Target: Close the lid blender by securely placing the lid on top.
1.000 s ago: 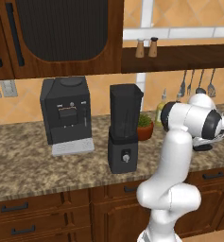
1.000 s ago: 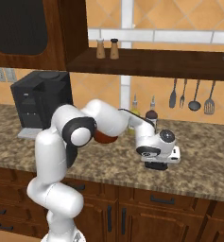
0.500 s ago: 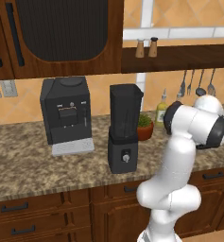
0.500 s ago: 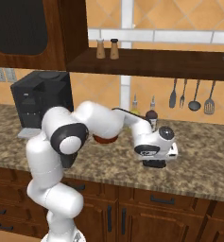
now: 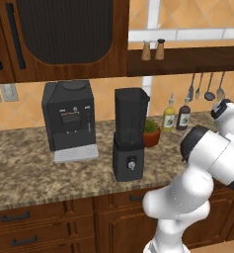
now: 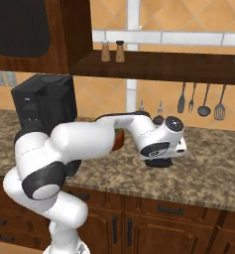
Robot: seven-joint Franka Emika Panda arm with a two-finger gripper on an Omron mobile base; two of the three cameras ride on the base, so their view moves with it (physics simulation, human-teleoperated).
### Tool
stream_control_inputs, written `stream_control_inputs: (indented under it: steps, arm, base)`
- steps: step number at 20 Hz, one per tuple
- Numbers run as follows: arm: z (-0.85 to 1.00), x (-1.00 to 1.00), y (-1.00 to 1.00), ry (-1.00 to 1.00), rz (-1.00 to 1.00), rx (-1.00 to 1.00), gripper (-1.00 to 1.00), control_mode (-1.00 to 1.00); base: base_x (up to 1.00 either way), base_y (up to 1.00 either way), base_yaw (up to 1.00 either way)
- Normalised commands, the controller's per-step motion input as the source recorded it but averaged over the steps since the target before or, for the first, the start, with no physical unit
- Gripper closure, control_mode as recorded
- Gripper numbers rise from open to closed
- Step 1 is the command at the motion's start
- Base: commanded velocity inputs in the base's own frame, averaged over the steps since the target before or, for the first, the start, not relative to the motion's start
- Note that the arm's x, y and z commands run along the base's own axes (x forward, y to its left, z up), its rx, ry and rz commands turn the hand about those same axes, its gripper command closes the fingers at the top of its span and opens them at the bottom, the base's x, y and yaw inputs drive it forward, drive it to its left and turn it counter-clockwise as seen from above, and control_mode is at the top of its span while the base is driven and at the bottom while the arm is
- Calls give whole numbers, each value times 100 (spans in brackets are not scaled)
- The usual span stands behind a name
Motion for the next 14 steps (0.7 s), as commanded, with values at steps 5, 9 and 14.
stream_control_inputs:
  steps: [5,9,14]
  arm:
    - [92,-50,43,-16,3,-2,100,-100]
    - [95,-48,53,-20,0,0,100,-100]
    - [100,-37,57,-13,0,0,100,-100]
  base:
    - [0,0,0]
    - [0,0,0]
    - [0,0,0]
